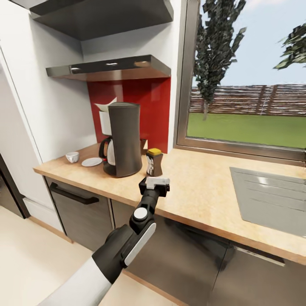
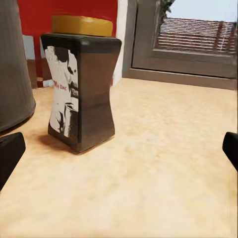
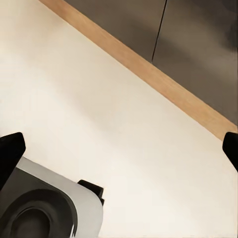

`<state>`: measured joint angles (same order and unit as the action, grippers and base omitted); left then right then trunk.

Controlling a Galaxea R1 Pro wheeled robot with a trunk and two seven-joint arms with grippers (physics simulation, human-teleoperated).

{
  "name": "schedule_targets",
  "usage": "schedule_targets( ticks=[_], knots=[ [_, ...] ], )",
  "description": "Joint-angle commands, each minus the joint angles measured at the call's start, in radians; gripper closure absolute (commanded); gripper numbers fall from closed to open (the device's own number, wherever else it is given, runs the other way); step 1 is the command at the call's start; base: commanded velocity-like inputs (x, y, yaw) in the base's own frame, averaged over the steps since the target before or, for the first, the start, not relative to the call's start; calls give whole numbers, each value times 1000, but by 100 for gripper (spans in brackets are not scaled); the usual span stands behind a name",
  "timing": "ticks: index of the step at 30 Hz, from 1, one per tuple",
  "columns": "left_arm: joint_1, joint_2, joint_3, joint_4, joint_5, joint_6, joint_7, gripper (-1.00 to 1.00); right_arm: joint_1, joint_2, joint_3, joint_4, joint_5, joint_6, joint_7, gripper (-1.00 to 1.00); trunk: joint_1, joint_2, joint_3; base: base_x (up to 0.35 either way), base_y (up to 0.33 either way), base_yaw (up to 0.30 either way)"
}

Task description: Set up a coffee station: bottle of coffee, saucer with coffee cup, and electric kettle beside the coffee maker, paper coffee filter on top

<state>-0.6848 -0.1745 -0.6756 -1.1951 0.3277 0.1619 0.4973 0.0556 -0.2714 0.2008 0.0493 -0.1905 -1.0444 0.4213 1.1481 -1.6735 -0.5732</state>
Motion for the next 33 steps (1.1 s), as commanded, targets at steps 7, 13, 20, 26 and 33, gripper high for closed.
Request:
schedule_targets(
  ticks=[7,13,20,26,33],
  knots=[
    [-1,0,6,-99,13,5,-15,-100,0,0,8,1,-10,-3,6,-100,0,0,-1,-105,0,0],
    [5,252,-218,-320,167,-16,-458,-100,0,0,6,1,-10,-3,5,-100,0,0,-1,0,0,0],
    [7,341,-228,-336,177,-20,-736,-100,0,0,6,1,-10,-3,5,-100,0,0,-1,0,0,0],
    [8,416,-229,-335,192,-21,-988,-100,0,0,7,1,-10,-3,5,-100,0,0,-1,0,0,0],
    [19,520,-230,-329,240,-62,-1148,-100,0,-1,6,1,-11,-3,5,-100,0,0,-1,0,0,0]
  ],
)
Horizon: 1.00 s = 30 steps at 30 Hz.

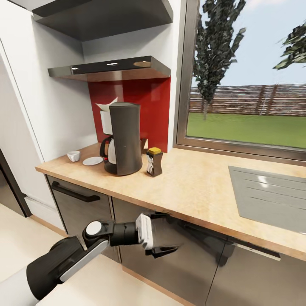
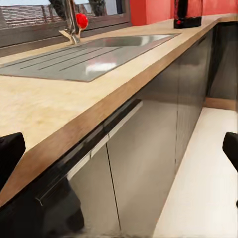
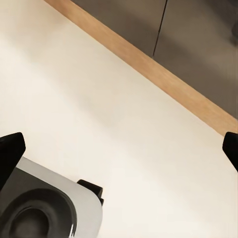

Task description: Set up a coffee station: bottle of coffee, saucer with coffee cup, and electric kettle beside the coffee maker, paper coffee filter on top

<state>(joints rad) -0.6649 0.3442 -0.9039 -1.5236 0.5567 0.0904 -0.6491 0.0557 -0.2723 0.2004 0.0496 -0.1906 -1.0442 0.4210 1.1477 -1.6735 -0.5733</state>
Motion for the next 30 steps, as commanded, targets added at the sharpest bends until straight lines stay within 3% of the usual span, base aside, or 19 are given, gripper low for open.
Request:
schedule_targets(
  ticks=[1,2,5,11,12,16,18,19,20,21,22,23,24,25,26,27,28,30],
  knots=[
    [7,15,-1,0,13,-1,-10,-100,0,-1,7,1,-11,-3,5,-100,0,0,-1,0,0,0],
    [31,41,-2,1,17,-24,-21,-100,0,-7,7,1,-11,-3,5,-100,0,0,-1,0,0,0],
    [84,75,-2,0,20,-62,-33,-100,0,-16,7,1,-12,-3,5,-100,0,0,-1,0,0,0],
    [192,120,-9,11,21,-110,-41,-100,0,-24,7,1,-12,-3,5,-100,0,0,-1,0,0,0],
    [300,134,-42,118,22,-154,-37,-100,0,-26,5,1,-12,-3,5,-100,0,0,-1,0,0,0],
    [394,135,-53,277,20,-215,-37,-100,0,-27,4,1,-12,-3,4,-100,0,0,-1,0,0,0],
    [471,131,-56,426,19,-249,-37,-100,0,-27,4,1,-12,-3,4,-100,0,0,-1,0,0,0],
    [504,119,-52,541,19,-267,-36,-100,0,-27,4,1,-13,-3,4,-100,0,0,-1,0,0,0],
    [512,112,-49,578,19,-272,-36,-100,0,-27,4,1,-13,-3,4,-100,0,0,-1,0,0,0],
    [526,75,-35,697,20,-280,-35,-100,0,-27,3,1,-14,-3,4,-100,0,0,-1,0,0,0],
    [534,21,45,828,21,-283,-33,-100,0,-27,3,1,-14,-3,3,-100,0,0,-1,0,0,0],
    [538,-27,195,934,21,-281,-35,-100,0,-27,2,1,-17,-3,3,-100,0,0,-1,0,0,0],
    [539,-54,318,1000,20,-278,-39,-100,0,-27,2,1,-24,-3,3,-100,0,0,-1,0,0,0],
    [540,-64,377,1029,19,-276,-40,-100,0,-27,2,1,-30,-3,3,-100,0,0,-1,0,0,0],
    [541,-79,477,1072,18,-274,-43,-100,0,-27,2,1,-44,-3,3,-100,0,0,-1,0,0,0],
    [541,-85,516,1089,18,-273,-44,-100,0,-27,2,1,-53,-3,3,-100,0,0,-1,0,0,0],
    [542,-96,592,1122,17,-271,-45,-100,0,-27,2,1,-72,-3,3,-100,0,0,-1,0,0,0],
    [542,-100,620,1134,16,-270,-45,-100,0,-27,2,1,-80,-3,4,-100,0,0,-1,0,0,0]
  ],
)
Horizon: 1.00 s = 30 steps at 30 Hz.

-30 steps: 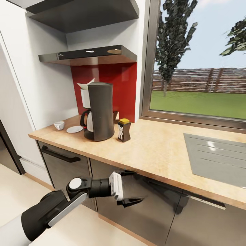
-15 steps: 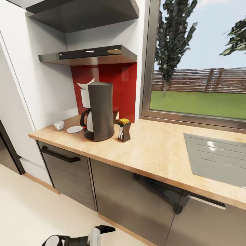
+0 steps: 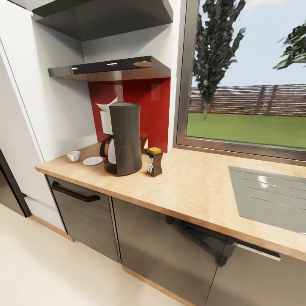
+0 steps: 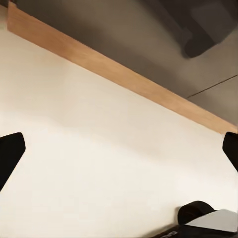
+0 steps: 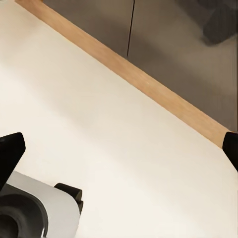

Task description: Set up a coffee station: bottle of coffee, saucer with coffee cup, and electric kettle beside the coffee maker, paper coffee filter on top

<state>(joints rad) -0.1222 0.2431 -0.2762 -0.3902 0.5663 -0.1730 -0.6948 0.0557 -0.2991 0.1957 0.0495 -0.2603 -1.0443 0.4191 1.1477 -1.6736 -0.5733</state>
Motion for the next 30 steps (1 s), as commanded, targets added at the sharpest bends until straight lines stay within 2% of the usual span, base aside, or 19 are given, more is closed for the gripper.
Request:
schedule_targets(
  ticks=[1,4,5,15,20,30],
  knots=[
    [-1,-1,2,6,6,-7,0,-100,0,0,7,1,-14,-3,6,-100,0,0,-1,0,0,0],
    [-1,-11,32,19,6,-5,4,-100,0,0,7,1,-22,-3,6,-100,0,0,-1,0,0,0],
    [-1,-21,40,22,6,-5,7,-100,0,0,8,1,-24,-3,7,-100,0,0,-1,0,0,0],
    [0,-25,42,24,6,-5,8,-100,0,1,10,0,-25,-3,9,-100,0,0,-1,0,0,0],
    [-1,-26,42,24,6,-5,8,-100,0,2,10,0,-25,-3,8,-100,0,0,-1,0,-165,0],
    [0,-27,42,24,6,-5,8,-100,0,0,8,0,-25,-3,9,-100,0,0,-1,0,-18,-244]
  ],
)
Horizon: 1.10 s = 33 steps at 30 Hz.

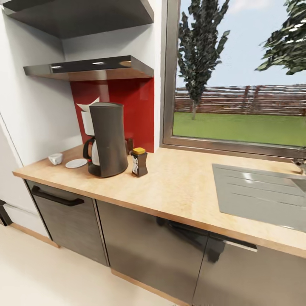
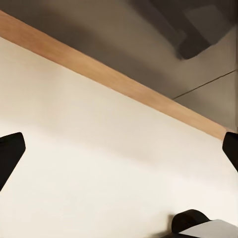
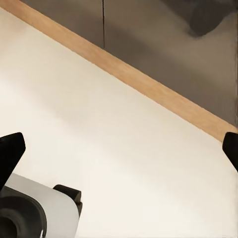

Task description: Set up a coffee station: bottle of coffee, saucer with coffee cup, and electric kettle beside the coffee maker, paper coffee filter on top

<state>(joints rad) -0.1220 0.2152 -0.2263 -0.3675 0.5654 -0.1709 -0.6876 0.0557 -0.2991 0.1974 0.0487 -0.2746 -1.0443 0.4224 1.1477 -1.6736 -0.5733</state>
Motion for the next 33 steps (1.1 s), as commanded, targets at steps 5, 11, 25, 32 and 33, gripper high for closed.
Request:
schedule_targets(
  ticks=[5,11,25,32,33],
  knots=[
    [-1,1,-8,1,7,-7,0,-100,0,0,7,1,-11,-3,5,-100,0,0,-1,0,-19,-267],
    [-1,1,-9,1,7,-7,0,-100,0,0,7,1,-11,-3,4,-100,0,0,-1,0,-224,-71],
    [-1,1,-8,1,6,-7,0,-100,0,0,7,1,-11,-3,4,-100,0,0,-1,0,-45,-161],
    [-1,1,-8,1,7,-7,0,-100,0,0,7,1,-11,-3,4,-100,0,0,-1,0,0,-14],
    [-1,1,-8,1,7,-7,1,-100,0,0,7,1,-11,-3,4,-100,0,0,-1,0,0,-2]
  ],
)
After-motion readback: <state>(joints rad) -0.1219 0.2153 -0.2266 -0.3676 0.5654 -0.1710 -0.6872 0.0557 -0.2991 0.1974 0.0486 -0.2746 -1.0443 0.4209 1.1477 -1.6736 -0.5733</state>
